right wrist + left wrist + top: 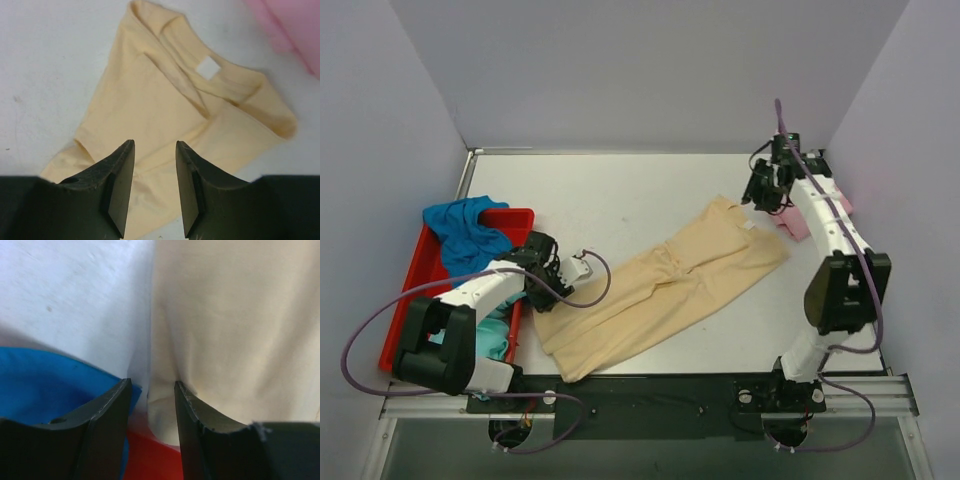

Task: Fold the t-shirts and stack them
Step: Rotate the tshirt 90 degrees

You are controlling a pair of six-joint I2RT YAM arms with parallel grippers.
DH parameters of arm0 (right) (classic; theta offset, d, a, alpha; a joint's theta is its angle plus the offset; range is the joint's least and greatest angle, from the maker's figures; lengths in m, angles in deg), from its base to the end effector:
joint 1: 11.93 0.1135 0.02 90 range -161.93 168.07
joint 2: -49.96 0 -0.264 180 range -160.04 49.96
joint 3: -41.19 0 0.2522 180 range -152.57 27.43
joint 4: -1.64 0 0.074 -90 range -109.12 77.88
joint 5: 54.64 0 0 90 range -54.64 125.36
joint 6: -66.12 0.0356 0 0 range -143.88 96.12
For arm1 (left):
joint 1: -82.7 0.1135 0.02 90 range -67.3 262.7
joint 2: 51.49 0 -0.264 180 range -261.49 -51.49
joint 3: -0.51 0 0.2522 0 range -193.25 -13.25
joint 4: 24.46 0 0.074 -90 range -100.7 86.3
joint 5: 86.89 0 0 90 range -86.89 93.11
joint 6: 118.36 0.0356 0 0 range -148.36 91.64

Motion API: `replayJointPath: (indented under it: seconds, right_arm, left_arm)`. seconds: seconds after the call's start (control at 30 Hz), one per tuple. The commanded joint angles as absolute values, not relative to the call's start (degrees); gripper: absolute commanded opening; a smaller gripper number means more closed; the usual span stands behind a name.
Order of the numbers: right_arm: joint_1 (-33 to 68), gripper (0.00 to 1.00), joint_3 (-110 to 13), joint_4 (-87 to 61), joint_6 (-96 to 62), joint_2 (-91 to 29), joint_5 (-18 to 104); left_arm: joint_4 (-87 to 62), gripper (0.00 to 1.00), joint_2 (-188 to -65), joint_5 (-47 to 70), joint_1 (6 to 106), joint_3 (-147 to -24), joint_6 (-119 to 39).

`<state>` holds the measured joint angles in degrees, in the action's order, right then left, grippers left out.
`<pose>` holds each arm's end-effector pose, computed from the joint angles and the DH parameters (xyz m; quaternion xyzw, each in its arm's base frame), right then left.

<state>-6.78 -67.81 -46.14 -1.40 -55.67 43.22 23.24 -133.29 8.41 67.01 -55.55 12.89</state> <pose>0.4188 0.0426 0.3061 0.1123 0.9132 0.1537 0.3603 0.2309 -0.0683 0.1604 0.4771 0.8658 -0.0128 0.1504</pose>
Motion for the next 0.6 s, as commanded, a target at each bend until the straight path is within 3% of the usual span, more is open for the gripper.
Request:
replayJointPath:
  seconds: [0.0, 0.17, 0.43, 0.57]
  right_arm:
    - [-17.08, 0.33, -49.35, -42.90, -0.06, -46.65, 40.27]
    - [-23.88, 0.32, -39.81, -38.05, 0.12, -47.24, 45.19]
    - [-23.80, 0.33, -45.95, -38.39, 1.43, -59.81, 46.70]
    - [-21.52, 0.11, -49.02, -38.66, 1.00, -64.65, 48.81]
  left_arm:
    - [33.94, 0.50, -128.42, 8.46, 66.18, -50.70, 16.80]
    - [37.55, 0.49, -125.06, 8.82, 65.65, -49.55, 17.86]
    - [43.70, 0.53, -124.00, 14.00, 66.61, -55.87, 17.69]
    - [45.99, 0.57, -124.00, 13.75, 69.07, -59.30, 17.69]
